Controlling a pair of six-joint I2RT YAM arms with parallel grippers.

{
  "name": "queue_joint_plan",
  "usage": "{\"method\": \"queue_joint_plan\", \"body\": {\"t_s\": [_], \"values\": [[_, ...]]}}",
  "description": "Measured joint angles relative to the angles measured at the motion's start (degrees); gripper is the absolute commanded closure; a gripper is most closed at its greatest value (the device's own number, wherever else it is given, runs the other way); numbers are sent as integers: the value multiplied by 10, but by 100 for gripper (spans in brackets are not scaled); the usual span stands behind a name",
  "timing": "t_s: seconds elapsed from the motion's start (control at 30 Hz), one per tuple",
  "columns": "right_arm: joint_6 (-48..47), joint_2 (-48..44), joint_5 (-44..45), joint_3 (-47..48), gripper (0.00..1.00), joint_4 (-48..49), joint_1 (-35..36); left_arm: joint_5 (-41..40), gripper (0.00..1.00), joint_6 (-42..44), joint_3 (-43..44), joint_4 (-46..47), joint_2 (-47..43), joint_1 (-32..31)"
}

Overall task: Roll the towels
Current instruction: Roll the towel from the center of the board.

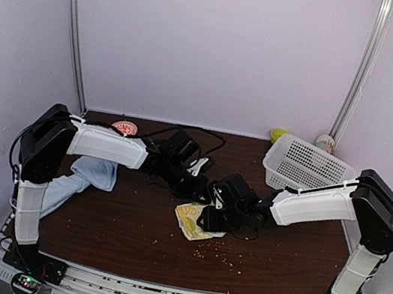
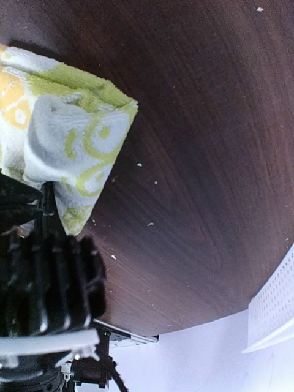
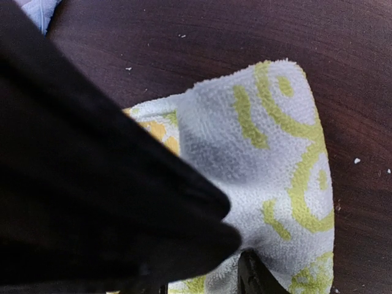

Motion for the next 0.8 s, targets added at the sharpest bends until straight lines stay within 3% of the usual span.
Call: {"method": "queue_joint_plan", "body": {"t_s": [0.53,0.6,0.73,0.8], "values": [[-9,-24,-20,-10,54,-9,-1,31,100,-21,16,23,81,23],[-11,-37,-21,-11,59,-23,-1,32,100,-23,16,24,81,25],[-23,-67,-12,-12,84,-52,-1,32,100,-24,16,27,82,26],[-20,-73,-4,-12,91,-63,-1,32,100,-25,16,29,82,27]]}}
